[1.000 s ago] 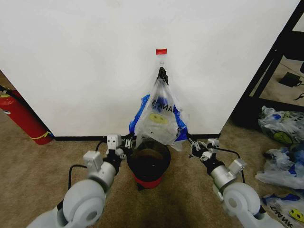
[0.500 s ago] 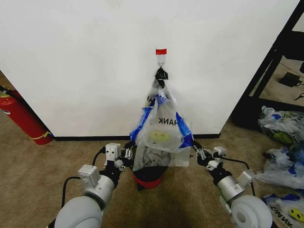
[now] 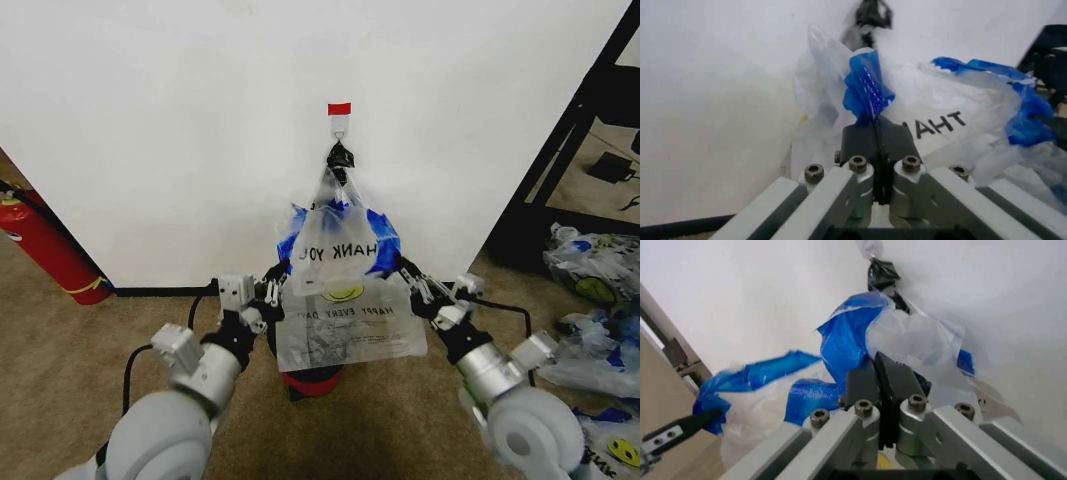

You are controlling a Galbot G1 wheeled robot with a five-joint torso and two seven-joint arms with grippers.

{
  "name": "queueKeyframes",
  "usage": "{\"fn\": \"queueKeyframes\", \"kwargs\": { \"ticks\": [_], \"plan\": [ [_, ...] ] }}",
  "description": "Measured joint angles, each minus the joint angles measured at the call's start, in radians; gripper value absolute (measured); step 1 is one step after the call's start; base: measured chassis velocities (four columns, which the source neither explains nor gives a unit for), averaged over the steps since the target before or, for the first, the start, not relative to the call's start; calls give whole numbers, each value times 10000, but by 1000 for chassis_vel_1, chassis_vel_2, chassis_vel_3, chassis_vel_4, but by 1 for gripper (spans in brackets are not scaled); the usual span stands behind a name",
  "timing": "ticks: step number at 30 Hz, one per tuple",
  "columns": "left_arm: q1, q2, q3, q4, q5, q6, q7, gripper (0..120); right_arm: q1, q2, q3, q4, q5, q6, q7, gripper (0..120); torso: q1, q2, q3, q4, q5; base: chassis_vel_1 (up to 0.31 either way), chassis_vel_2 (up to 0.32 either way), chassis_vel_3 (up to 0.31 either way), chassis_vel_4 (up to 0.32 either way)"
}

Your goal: Pick up the garbage bag from the wall and place it over the trash bin.

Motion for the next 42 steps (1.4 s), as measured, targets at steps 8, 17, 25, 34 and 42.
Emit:
{"fn": "queueKeyframes", "kwargs": {
  "ticks": [8, 17, 25, 34, 42],
  "plan": [
    [-714, -571, 319, 1747, -92, -331, 104, 0, 1272, 592, -729, -1615, -61, 243, -13, 0, 1, 0, 1, -1, 0, 0, 0, 0, 0],
    [-1280, -365, 122, 2218, -315, -485, 119, 0, 1834, 1053, -1434, -2133, -413, 418, -205, 0, 1, 0, 0, 1, -1, 0, 0, 0, 0],
    [-471, -749, 50, 2275, -76, -696, 125, 0, 1670, 1672, -2027, -2477, -1090, 547, -319, 0, 0, 0, -1, 1, -3, 0, 0, 0, 0],
    [128, -587, -93, 2423, -11, -1060, 134, 0, 1291, 3495, -2245, -3165, -2034, 805, -433, 0, 0, -1, -1, 4, -1, 0, 0, 0, 0],
    [1025, -804, -227, 2192, 276, -1291, 90, 0, 833, 3874, -2094, -4271, -2281, 1185, -533, 0, 0, 0, -2, -2, 0, 0, 0, 0, 0]
  ]
}}
